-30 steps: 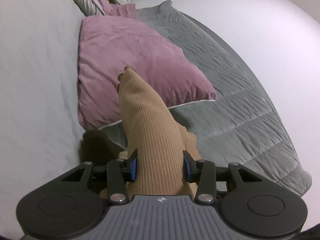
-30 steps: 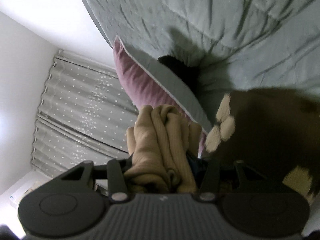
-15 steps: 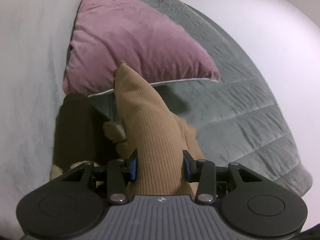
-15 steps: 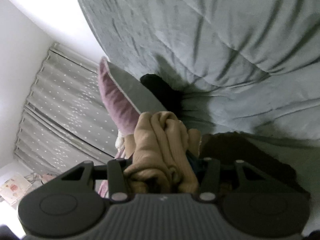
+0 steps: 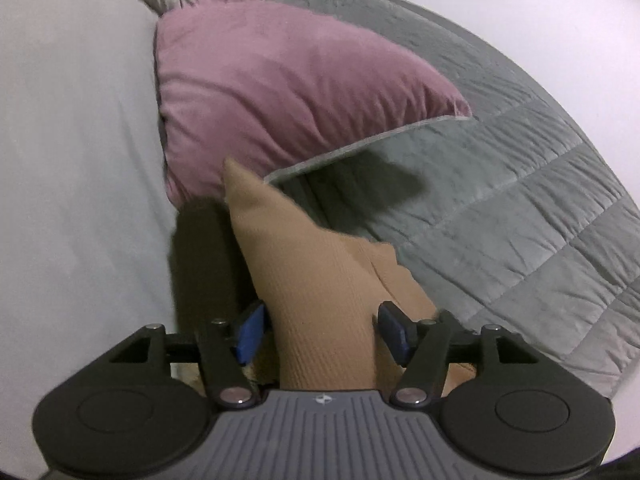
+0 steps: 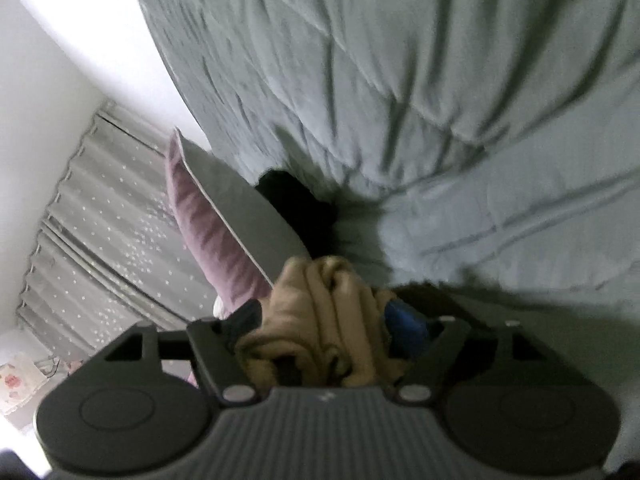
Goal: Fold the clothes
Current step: 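Lift the folded tan sweater with both grippers and carry it toward the pillows, then lower the tan sweater onto the black paw-print sweater and open both grippers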
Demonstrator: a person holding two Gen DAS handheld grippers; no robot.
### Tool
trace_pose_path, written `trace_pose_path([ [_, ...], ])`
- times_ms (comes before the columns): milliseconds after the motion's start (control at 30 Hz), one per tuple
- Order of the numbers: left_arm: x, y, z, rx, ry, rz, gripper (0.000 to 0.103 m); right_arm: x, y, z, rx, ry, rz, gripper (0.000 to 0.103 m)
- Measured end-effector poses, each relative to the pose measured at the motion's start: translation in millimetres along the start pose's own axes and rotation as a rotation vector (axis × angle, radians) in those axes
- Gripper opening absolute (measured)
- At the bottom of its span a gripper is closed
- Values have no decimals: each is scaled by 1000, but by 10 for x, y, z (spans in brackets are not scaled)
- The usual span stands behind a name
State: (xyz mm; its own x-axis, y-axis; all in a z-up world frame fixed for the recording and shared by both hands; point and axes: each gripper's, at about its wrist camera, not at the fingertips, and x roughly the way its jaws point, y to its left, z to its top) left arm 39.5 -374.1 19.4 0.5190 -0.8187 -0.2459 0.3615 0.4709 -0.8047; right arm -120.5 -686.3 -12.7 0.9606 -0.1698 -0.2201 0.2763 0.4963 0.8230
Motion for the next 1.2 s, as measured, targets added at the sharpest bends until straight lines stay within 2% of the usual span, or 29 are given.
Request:
trace_pose_path([
  [100,-127,-77,67,60,-81,32,60,-128,174,18,-98,-58,-24,68],
  [233,-200,-292,66,189,-125,2,54,-240,478,-67,-285,-117,-53,46],
  [267,-199,-340,42,223,-125,-12,53,-257,556,-111,-340,-130,-57,39],
  [433,-95,-464,-128,369,-78,-66,38,-299,789,-353,-575,-171,-82,27],
  [567,11,-393,-289,430,-46,-72,29,-260,654,-474,-605,-167,-187,22],
  [800,74,-309,-524,550,-39,-73,26,-162,292,-667,-575,-137,-303,22],
  [1033,53,-376,-493,579,-28,-45,27,-209,403,-609,-541,-141,-314,24],
  [1100,26,-419,-466,588,-20,-33,27,-233,457,-579,-532,-142,-314,28],
  [1200,-27,-500,-426,600,-12,-14,29,-270,538,-535,-519,-142,-313,40],
])
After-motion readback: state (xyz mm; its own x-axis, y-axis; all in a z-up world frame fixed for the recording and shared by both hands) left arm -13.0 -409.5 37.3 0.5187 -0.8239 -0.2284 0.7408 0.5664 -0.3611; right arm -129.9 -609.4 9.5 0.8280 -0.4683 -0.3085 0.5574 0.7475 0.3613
